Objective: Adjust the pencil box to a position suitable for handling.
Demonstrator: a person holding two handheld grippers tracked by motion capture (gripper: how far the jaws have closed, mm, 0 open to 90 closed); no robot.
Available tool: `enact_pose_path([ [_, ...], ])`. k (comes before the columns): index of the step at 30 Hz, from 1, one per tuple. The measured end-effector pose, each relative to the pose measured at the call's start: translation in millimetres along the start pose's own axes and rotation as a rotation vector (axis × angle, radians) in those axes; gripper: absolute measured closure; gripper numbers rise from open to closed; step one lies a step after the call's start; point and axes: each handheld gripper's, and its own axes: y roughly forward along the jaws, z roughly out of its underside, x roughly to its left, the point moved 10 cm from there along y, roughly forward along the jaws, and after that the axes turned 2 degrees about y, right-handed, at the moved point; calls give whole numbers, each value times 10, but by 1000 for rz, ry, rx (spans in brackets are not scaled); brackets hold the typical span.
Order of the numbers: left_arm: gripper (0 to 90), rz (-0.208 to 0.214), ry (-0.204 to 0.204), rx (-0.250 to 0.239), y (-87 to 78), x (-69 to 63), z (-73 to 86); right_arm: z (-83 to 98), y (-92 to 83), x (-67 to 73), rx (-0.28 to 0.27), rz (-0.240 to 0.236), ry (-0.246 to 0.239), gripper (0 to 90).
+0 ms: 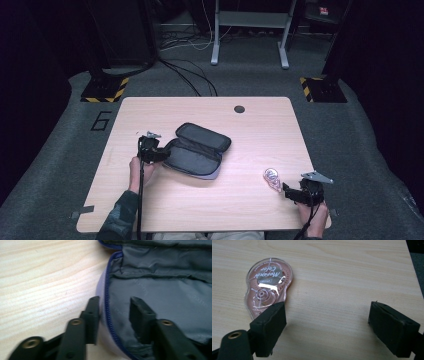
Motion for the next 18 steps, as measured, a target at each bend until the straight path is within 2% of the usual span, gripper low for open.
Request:
enact_pose_path([
  [4, 727, -2, 19, 25, -27, -55, 60, -4, 2, 0, -6, 0, 2, 146],
  [5, 728, -13, 10, 13, -16, -73, 65, -2, 1, 0, -4, 1, 1, 145],
  [10, 737, -6, 4, 21, -20, -195, 112, 7, -5, 1, 8, 1, -3, 146],
  [11, 737, -6, 14, 26, -28, -234, 125, 1, -1, 2, -1, 1, -2, 146],
  [12, 738, 0, 1, 24, -29, -274, 129, 2, -1, 3, 0, 1, -2, 146],
  [14, 737, 6, 21, 28, -38, -342, 145, 5, -3, 5, 3, 2, 0, 146],
  [18, 728, 22, 31, 25, -46, -470, 173, 4, -3, 5, 1, 2, 1, 146],
])
